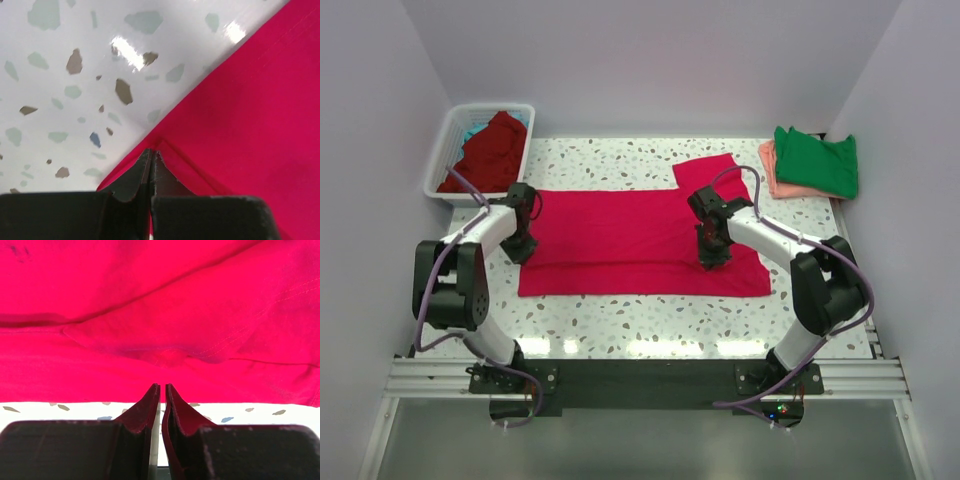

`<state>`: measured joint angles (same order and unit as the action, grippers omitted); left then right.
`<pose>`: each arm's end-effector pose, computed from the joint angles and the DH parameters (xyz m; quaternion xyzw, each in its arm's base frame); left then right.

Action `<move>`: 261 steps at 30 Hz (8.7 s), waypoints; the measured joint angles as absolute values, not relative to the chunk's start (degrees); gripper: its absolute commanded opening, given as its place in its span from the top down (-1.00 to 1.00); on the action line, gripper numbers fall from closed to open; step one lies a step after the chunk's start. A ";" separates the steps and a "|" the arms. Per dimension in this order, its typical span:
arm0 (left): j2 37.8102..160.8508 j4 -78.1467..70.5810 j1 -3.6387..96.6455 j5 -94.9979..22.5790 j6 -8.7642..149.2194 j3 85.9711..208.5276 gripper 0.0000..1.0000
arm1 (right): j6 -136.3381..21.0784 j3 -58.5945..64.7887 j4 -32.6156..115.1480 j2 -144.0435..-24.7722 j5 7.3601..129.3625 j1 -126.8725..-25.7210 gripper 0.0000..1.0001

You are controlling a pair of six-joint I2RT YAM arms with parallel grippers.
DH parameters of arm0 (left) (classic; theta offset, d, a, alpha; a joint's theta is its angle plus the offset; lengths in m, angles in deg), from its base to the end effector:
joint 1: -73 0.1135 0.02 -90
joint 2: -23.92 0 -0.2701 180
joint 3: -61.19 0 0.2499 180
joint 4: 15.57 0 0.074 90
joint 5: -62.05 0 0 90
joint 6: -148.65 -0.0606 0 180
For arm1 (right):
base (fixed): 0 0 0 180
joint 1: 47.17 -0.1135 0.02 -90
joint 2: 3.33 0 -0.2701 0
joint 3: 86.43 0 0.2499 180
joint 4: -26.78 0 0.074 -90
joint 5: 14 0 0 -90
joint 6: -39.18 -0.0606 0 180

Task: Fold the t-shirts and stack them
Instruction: Fold the tshirt

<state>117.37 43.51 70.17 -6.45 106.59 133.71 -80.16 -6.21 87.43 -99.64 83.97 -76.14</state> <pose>0.2930 0.0078 0.1654 -0.3904 0.8976 0.1312 0.1569 0.2845 0.1479 0.1823 0.0112 0.9909 -0.0042 0.1342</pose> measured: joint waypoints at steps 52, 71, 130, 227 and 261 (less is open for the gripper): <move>116.83 39.09 69.87 -6.39 97.80 142.69 0.27 | -81.21 -9.21 81.12 -104.21 83.93 -76.14 0.88; 116.83 38.33 69.87 -7.41 96.93 141.75 0.27 | -81.05 -4.40 83.96 -102.90 85.87 -76.32 0.95; 116.81 36.89 69.87 -11.48 93.91 141.69 0.30 | -83.61 0.00 82.65 -108.12 94.37 -71.57 0.37; 158.73 28.84 67.79 -4.59 72.30 183.74 0.16 | -75.42 36.47 83.63 -131.57 92.93 -60.97 0.46; 159.16 27.51 69.10 -13.03 75.62 183.98 1.00 | -75.39 35.71 83.89 -131.57 93.50 -60.86 0.49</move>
<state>159.16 27.51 69.10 -13.03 75.62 183.98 -75.39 35.71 83.89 -131.57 93.50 -60.86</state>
